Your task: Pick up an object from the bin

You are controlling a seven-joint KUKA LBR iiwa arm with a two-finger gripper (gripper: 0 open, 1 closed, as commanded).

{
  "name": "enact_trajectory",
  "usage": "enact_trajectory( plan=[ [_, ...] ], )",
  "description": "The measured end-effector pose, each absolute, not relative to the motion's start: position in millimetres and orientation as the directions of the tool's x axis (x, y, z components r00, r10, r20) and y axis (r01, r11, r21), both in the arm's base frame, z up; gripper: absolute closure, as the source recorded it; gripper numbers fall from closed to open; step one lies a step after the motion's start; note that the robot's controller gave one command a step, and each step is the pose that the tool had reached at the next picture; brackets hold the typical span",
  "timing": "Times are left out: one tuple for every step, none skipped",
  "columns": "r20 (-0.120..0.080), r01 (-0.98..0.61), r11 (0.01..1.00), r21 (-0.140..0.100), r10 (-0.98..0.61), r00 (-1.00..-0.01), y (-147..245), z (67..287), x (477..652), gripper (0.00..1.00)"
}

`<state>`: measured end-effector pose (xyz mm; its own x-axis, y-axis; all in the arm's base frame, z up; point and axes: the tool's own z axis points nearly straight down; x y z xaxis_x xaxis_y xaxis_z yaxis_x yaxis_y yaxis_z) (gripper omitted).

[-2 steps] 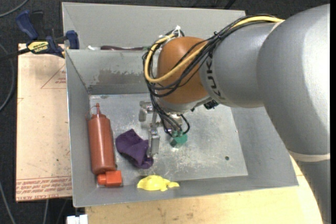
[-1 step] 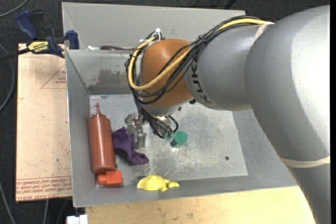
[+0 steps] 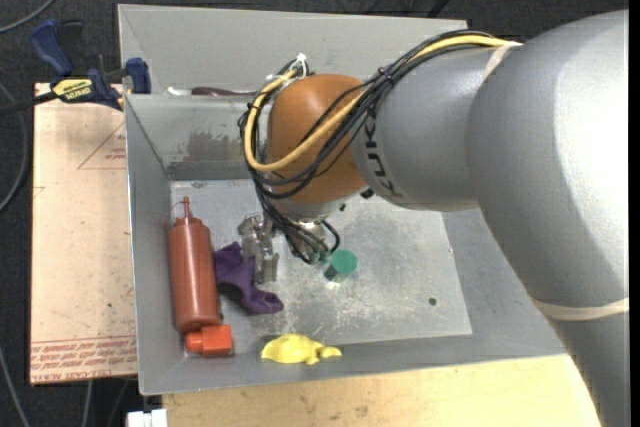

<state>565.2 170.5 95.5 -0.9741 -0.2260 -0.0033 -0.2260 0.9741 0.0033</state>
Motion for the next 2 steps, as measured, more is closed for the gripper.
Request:
enact_trajectory(
  plan=[
    [-0.006,-0.239,0.971,0.005,-0.239,-0.971,168.1,151.2,558.0,1.00],
    [-0.006,-0.239,0.971,0.005,-0.238,-0.971,168.0,151.2,558.0,1.00]
  ],
)
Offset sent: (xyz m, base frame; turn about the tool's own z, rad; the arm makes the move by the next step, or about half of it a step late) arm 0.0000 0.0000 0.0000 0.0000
